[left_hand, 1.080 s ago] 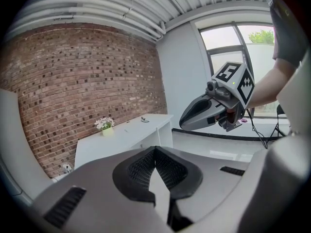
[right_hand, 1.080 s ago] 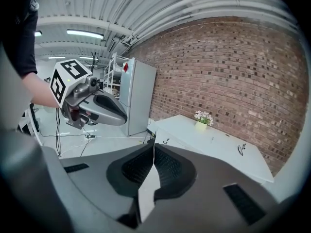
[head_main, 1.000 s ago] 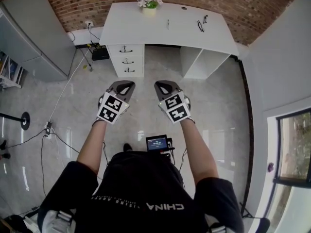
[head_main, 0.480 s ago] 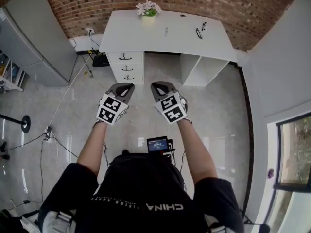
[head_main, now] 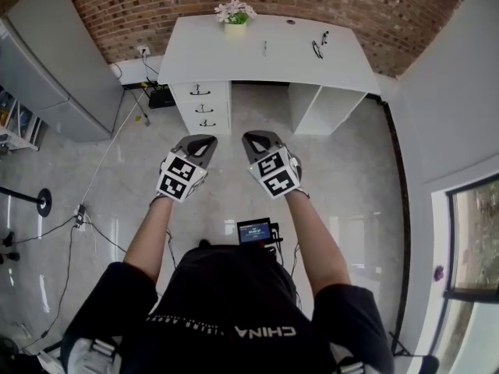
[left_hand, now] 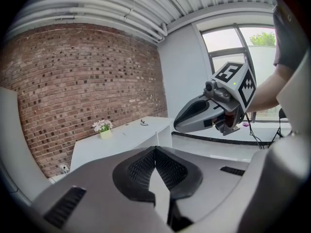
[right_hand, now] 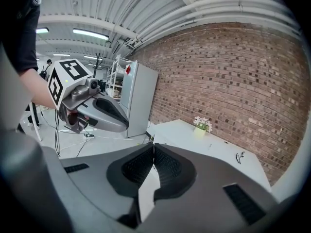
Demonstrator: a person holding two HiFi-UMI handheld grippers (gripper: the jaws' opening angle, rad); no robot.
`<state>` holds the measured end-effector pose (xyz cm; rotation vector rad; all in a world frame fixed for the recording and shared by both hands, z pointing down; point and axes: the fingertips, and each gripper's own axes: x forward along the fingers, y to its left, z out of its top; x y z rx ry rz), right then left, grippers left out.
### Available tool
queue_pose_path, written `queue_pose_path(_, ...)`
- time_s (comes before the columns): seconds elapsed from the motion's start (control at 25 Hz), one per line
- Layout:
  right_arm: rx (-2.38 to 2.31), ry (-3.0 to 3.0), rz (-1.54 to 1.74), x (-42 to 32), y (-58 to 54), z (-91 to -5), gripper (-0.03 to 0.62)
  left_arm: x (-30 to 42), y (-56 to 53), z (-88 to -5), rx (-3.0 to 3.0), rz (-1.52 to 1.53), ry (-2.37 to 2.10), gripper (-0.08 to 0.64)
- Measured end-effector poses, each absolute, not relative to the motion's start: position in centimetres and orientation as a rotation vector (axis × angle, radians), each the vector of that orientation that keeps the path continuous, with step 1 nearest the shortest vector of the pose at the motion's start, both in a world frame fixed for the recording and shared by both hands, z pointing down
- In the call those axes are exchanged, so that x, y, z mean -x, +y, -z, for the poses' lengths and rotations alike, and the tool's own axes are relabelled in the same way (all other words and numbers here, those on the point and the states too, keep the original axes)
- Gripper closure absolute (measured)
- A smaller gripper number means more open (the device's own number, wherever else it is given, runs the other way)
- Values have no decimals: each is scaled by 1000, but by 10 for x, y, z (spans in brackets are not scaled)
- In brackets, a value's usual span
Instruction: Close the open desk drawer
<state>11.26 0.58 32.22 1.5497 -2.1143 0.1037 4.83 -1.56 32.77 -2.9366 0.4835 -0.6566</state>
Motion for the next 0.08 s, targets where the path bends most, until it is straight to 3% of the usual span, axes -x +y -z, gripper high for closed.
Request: queue_pose_path(0.08, -1550, -2113, -103, -113, 7, -322, 577, -49, -14, -325, 2944, 646, 481, 548)
